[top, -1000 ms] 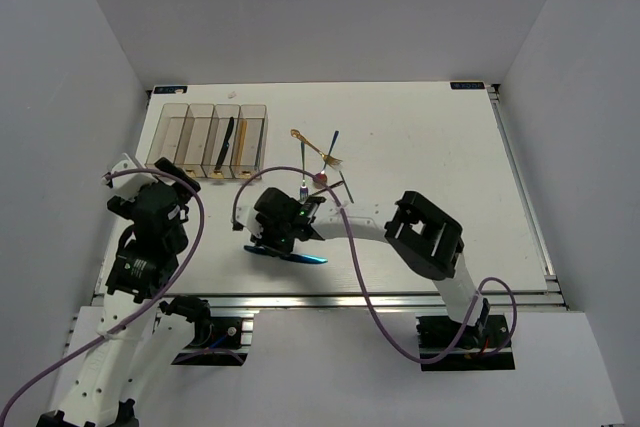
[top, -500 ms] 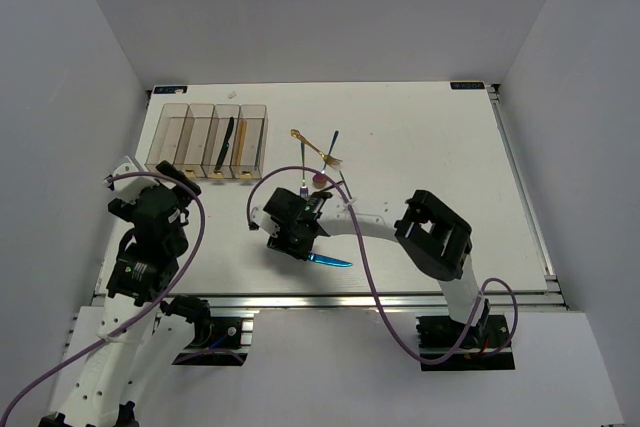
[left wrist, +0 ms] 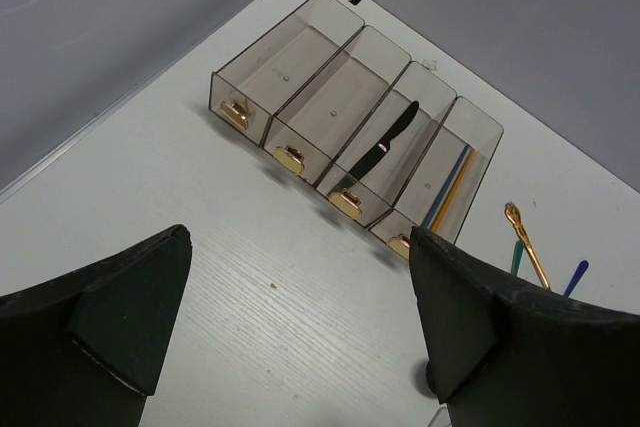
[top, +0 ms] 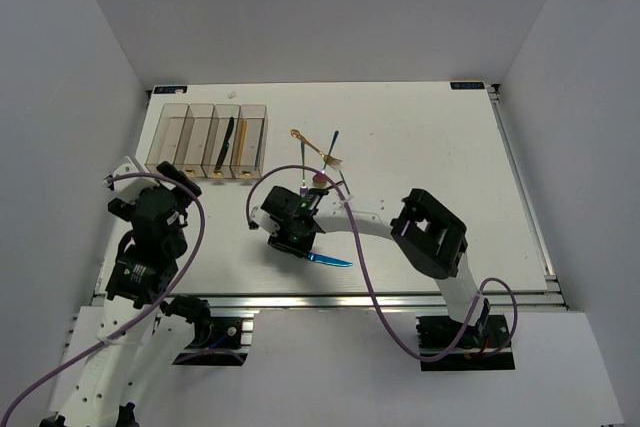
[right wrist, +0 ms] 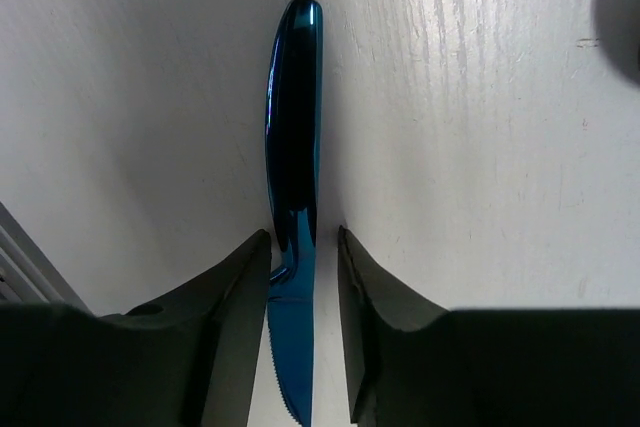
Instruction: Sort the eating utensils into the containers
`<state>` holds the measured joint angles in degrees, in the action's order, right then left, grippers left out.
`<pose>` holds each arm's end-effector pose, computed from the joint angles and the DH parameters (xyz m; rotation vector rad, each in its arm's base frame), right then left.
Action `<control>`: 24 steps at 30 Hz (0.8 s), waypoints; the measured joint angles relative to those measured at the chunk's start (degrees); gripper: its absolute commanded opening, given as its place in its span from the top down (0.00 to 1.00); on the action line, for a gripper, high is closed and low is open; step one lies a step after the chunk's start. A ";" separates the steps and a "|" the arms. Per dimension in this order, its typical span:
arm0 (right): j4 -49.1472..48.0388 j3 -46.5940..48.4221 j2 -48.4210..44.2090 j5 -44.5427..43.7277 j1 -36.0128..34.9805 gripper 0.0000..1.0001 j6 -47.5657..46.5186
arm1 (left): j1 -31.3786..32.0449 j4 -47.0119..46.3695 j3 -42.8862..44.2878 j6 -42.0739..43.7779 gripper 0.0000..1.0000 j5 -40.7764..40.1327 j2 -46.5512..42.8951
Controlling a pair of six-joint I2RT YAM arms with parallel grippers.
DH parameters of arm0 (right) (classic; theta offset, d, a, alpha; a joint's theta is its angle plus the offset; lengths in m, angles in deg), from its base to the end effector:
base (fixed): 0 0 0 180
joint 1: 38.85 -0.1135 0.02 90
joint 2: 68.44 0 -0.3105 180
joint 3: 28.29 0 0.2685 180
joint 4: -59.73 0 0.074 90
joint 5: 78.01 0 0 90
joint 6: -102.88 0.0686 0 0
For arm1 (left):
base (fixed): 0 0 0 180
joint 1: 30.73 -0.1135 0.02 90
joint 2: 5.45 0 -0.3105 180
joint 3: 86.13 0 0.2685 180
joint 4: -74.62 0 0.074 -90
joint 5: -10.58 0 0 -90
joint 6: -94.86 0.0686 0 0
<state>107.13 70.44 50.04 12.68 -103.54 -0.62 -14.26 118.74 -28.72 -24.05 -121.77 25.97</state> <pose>0.2028 0.4308 0.1643 -1.7530 2.1521 0.2574 0.1233 0.0117 0.3542 -0.6733 1.6746 0.1352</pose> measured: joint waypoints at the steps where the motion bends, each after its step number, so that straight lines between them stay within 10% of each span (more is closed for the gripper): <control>1: -0.02 0.00 0.02 0.15 0.00 0.64 -0.02 | 0.00 0.00 0.00 0.02 0.02 0.04 -0.04; 8: -0.04 0.66 0.74 0.50 0.22 1.00 -0.04 | 0.00 0.00 0.00 0.20 0.02 0.35 -0.24; 24: -8.04 -8.11 -5.53 -9.97 -0.92 1.00 8.68 | 0.00 -1.40 -3.19 -5.18 0.02 11.78 -1.31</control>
<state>99.09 62.33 44.51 2.71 -104.46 8.06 -14.26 117.34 -31.92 -29.23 -109.99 24.66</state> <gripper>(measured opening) 0.133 0.982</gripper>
